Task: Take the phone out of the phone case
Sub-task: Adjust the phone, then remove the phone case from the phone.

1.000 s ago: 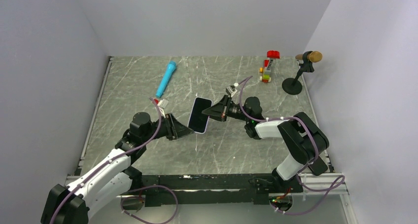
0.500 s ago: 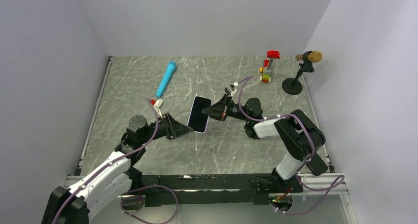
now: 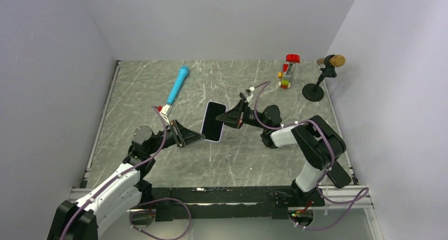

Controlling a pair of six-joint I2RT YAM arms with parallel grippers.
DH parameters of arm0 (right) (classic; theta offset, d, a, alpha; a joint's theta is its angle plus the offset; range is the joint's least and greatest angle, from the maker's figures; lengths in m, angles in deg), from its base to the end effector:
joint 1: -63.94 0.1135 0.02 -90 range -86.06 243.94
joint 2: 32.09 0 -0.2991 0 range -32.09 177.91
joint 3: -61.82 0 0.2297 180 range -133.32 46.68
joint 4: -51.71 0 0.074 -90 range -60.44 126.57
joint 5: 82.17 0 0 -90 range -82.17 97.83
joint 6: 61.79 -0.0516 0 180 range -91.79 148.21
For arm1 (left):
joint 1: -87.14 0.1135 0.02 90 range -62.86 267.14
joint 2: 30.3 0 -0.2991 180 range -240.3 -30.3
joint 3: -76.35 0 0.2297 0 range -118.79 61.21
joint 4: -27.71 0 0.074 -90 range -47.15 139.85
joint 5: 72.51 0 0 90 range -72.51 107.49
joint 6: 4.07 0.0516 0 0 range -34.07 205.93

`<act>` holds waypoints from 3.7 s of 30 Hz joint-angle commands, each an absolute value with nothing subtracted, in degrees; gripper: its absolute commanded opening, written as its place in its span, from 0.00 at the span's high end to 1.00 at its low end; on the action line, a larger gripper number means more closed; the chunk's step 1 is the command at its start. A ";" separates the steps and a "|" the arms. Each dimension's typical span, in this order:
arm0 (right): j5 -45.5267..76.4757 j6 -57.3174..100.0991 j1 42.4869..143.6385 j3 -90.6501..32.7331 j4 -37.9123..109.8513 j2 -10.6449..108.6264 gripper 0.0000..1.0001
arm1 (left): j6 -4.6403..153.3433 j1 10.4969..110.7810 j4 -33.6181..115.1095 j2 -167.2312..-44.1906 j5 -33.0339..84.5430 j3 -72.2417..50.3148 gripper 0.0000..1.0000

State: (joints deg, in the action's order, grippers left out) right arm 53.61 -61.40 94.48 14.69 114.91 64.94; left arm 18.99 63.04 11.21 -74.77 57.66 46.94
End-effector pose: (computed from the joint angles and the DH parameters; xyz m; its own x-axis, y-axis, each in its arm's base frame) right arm 0.2496 0.1902 0.2600 -0.9537 0.2471 -0.1715 -0.2046 -0.1152 0.9720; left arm 0.1158 -0.0883 0.2662 -0.8197 -0.4035 -0.4065 0.3739 0.1606 -0.9135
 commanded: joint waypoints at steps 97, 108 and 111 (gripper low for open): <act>53.63 -72.10 99.26 0.78 124.71 63.25 1.00 | 39.72 75.10 39.56 -67.46 57.19 22.22 0.15; 52.27 -70.33 99.26 1.69 119.85 61.66 1.00 | 33.37 73.45 28.73 -76.64 58.55 19.74 0.22; 48.23 -68.86 99.18 2.78 115.38 60.36 1.00 | 39.87 68.85 35.41 -73.16 52.44 21.54 0.18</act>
State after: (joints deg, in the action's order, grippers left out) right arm 53.92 -71.12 99.27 2.21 116.38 64.77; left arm 34.62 73.36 33.48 -77.16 56.45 21.96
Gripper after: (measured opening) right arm 0.189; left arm 0.801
